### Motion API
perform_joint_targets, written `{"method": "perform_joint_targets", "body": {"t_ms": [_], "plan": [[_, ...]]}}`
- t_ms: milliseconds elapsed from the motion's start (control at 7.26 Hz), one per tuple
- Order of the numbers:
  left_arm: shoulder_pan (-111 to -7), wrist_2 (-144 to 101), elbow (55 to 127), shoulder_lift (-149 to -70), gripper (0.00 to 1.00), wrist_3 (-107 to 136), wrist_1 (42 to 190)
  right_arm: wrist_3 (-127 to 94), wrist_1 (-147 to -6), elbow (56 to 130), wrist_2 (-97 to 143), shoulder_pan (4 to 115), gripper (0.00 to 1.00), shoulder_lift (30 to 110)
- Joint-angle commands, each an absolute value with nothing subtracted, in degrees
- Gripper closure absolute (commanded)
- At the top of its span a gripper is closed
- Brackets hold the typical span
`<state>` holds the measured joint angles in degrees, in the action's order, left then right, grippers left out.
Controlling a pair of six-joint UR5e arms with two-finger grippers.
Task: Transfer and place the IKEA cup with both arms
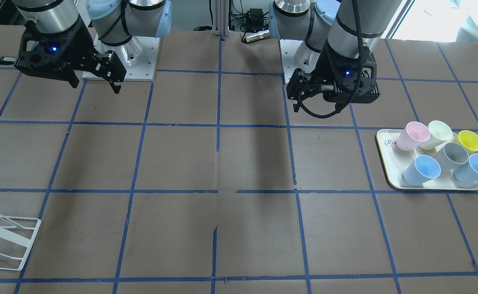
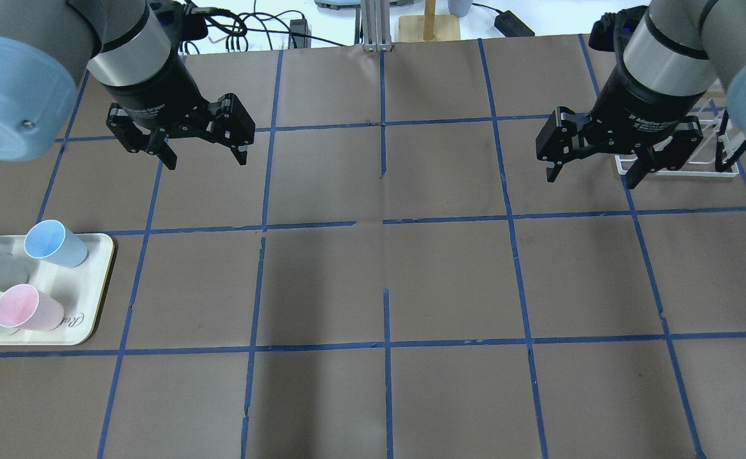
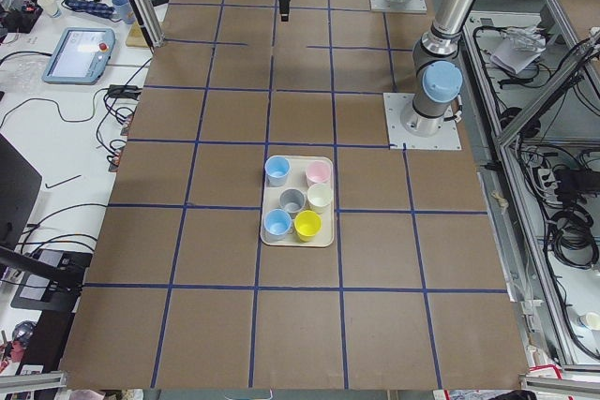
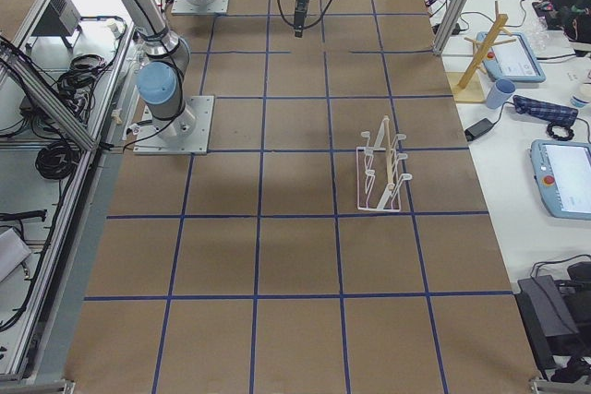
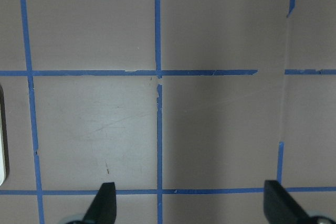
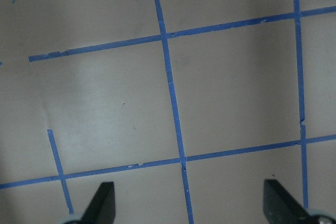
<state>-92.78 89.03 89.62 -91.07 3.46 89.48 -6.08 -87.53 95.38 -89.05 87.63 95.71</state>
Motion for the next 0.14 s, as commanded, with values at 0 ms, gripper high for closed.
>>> {"method": "perform_joint_targets", "body": {"t_ms": [0], "plan": [[-92.81,89.03,89.65,-91.14,0.00,3.43,89.82,-6.15,-87.54,95.27,-88.60,87.63,0.00,95.80]]}}
